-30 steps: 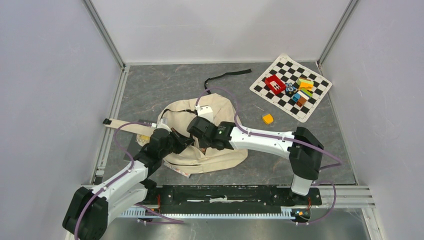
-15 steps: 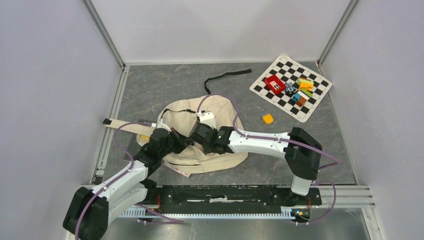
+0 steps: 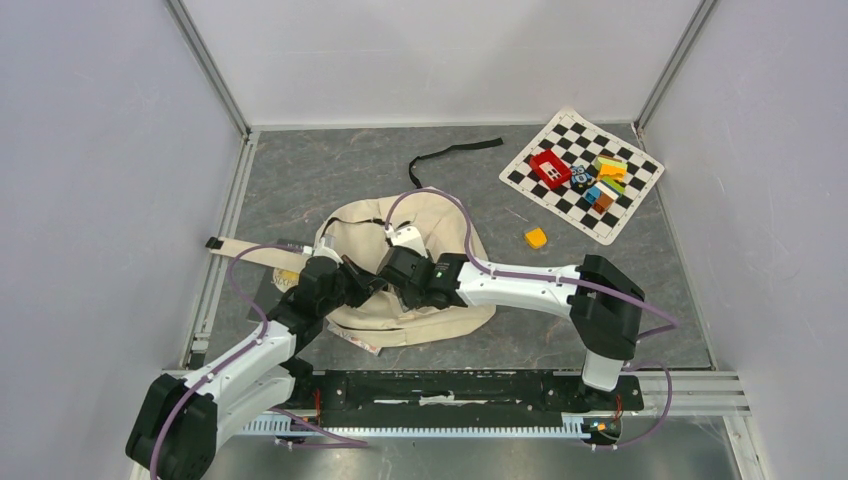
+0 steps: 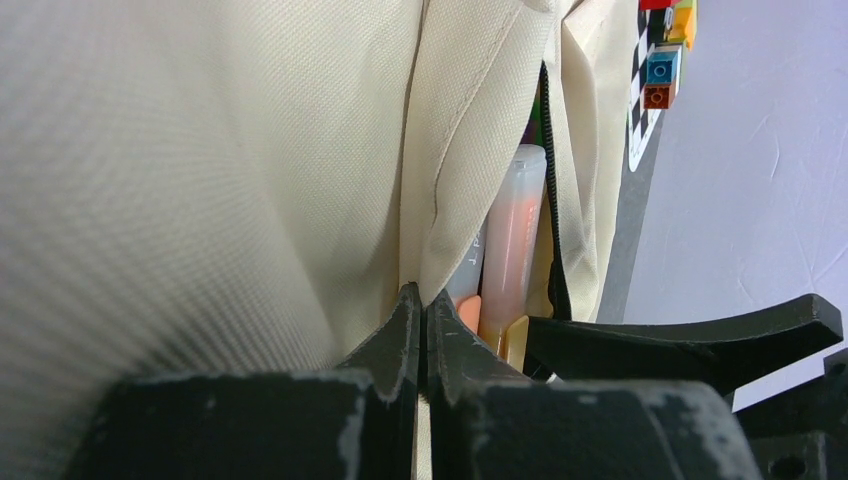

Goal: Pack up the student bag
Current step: Place the stationery in the student bag.

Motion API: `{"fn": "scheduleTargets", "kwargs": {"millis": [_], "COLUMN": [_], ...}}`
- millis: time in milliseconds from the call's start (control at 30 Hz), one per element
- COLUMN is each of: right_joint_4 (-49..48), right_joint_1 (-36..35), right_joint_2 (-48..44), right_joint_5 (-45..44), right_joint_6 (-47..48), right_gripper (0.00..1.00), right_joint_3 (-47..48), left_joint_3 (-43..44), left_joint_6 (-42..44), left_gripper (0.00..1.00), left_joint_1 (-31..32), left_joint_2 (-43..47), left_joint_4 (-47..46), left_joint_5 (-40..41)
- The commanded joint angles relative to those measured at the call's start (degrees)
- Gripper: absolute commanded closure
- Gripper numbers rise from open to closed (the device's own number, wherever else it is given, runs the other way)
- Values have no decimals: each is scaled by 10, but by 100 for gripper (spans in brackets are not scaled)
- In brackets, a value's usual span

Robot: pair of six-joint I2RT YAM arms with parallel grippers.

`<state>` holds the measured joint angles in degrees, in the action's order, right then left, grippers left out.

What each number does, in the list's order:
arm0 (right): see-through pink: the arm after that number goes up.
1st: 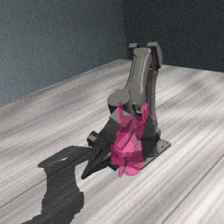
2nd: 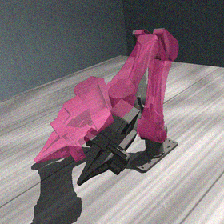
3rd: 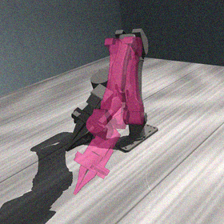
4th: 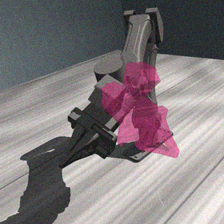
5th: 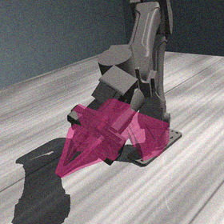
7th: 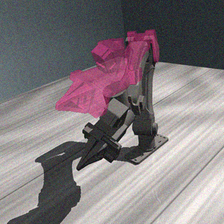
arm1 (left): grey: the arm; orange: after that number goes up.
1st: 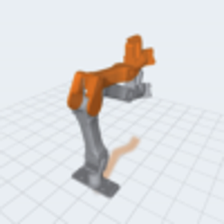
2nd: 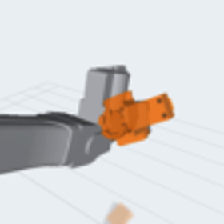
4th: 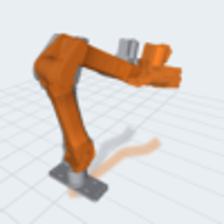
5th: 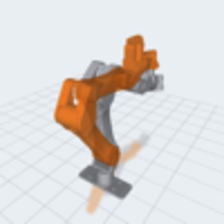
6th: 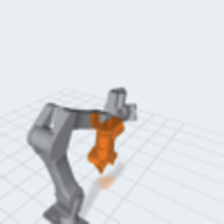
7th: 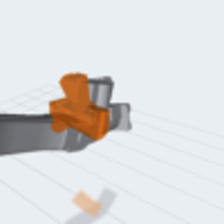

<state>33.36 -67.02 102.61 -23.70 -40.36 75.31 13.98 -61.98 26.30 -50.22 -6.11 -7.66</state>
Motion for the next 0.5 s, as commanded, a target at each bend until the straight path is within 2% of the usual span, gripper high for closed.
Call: {"fn": "scheduleTargets", "kwargs": {"millis": [0,200,333,467], "right_joint_4": [-37,-87,-86,-65], "right_joint_1": [0,0,6,64], "right_joint_2": [-36,-111,-159,-200], "right_joint_5": [26,41,23,11], "right_joint_6": [64,147,199,233], "right_gripper": [42,27,19,15], "right_joint_3": [-3,-23,-20,-24], "left_joint_3": [5,10,27,54], "left_joint_6": [-5,1,28,66], "left_gripper": [98,98,98,98], "left_joint_1": [-2,-4,-6,-11], "left_joint_2": [8,13,14,13], "left_joint_4": [-6,8,39,92], "left_joint_5": [-16,-16,-20,-22]}}
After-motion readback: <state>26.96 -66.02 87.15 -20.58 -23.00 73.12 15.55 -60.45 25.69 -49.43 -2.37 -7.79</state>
